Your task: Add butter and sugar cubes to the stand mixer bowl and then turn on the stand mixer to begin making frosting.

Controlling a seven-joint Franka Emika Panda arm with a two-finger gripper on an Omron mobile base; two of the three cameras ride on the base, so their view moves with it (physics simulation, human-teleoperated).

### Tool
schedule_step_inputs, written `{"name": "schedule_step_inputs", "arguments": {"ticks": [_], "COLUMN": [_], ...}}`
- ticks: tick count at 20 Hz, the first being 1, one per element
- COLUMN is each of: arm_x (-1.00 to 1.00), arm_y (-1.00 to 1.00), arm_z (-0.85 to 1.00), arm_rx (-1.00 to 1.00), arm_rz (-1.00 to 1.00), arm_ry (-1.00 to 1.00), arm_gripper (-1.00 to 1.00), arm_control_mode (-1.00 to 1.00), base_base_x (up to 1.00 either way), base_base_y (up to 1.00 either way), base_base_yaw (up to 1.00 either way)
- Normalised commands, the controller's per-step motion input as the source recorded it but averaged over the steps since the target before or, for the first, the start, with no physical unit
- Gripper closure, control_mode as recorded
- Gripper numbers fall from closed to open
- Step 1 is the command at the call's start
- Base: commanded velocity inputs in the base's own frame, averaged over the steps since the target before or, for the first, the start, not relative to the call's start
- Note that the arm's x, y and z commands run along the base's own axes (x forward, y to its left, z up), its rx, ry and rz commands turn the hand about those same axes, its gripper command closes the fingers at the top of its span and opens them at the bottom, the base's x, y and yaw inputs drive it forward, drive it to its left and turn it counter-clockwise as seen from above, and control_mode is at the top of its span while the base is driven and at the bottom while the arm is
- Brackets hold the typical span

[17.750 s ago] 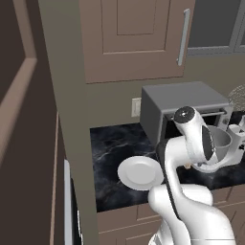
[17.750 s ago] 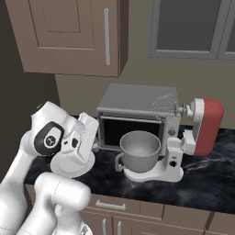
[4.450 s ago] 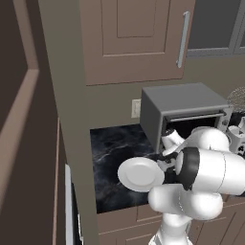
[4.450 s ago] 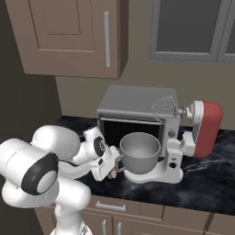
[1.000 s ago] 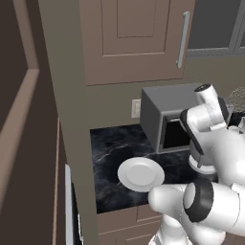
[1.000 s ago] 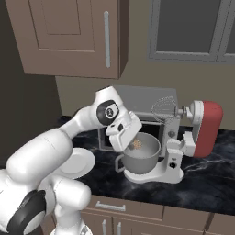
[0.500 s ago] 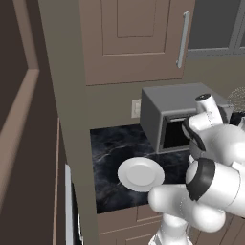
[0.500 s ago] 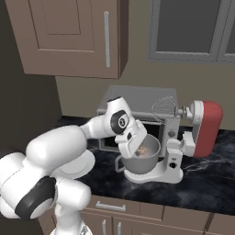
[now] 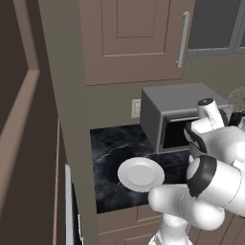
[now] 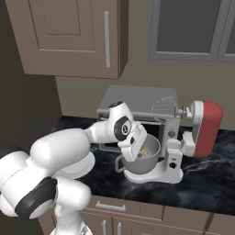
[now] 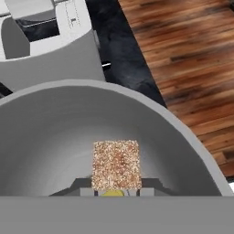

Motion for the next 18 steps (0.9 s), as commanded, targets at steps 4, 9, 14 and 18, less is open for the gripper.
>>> {"name": "schedule_step_inputs", "arguments": {"ticks": [4,9,14,18], "arm_x": [0.13,0.05,-0.20,-0.49], "arm_y": [0.03,0.17,0.27,0.26], "arm_z": [-0.25,-0.03,0.20,0.37], "arm_rx": [0.00,0.00,-0.02,-0.05], "arm_rz": [0.02,0.00,0.00,0.00], "arm_ry": [0.00,0.00,-0.10,-0.20], "arm_gripper": [-1.00,-1.00,-1.00,-1.00], "arm_control_mode": [-1.00,-1.00,-1.00,-1.00], "base_base_x": [0.00,0.00,0.00,0.00], "base_base_y": [0.00,0.00,0.00,0.00], "base_base_yaw": [0.00,0.00,0.00,0.00]}}
